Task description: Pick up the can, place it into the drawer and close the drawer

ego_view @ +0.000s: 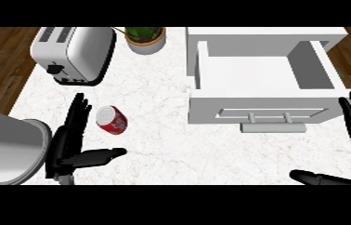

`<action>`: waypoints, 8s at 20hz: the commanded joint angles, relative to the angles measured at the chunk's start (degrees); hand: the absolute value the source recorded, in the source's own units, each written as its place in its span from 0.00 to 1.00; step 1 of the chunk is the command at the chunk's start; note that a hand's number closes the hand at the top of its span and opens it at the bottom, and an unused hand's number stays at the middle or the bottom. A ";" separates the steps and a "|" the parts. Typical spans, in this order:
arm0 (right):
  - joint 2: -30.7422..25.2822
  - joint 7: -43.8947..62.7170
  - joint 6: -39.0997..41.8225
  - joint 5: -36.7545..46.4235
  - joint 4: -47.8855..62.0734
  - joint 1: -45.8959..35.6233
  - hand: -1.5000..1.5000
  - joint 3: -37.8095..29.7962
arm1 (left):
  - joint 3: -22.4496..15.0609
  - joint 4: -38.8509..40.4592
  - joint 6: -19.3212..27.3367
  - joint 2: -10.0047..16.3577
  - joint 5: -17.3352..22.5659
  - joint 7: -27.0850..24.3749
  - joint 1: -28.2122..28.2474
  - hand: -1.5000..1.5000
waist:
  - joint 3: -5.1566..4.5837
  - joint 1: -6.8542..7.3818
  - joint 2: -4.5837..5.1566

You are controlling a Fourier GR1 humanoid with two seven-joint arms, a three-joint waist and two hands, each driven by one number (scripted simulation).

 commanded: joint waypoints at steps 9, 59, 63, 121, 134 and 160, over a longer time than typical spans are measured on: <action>-0.91 1.02 3.72 -4.30 -1.95 2.41 0.00 -3.78 | 7.11 26.14 -0.84 2.62 3.03 -15.61 -7.90 0.00 | -0.02 -0.31 0.06; -0.48 5.13 5.87 -4.28 -6.91 -0.07 0.00 -8.82 | 11.72 76.97 -3.45 1.56 5.47 -42.42 -39.97 1.00 | -0.03 -0.89 0.22; -2.77 10.03 1.71 -1.59 -3.77 -9.53 0.00 -7.84 | 12.28 75.08 -5.10 2.04 6.96 -41.83 -41.46 1.00 | -0.05 -0.40 0.26; -2.44 11.81 1.43 2.61 -7.12 -10.51 0.00 -4.55 | -18.31 70.49 27.65 -0.84 26.02 8.93 -96.15 0.00 | 0.14 -4.00 1.06; -8.62 9.17 5.36 3.29 -5.39 -13.93 0.00 -5.89 | -21.25 73.52 35.35 -0.84 31.47 3.85 -96.15 0.00 | 0.21 -6.21 1.59; -13.08 -7.81 -4.94 51.39 34.23 -31.93 0.00 17.34 | -19.15 76.78 31.70 1.22 35.53 3.70 -102.27 0.00 | 0.11 -0.42 1.06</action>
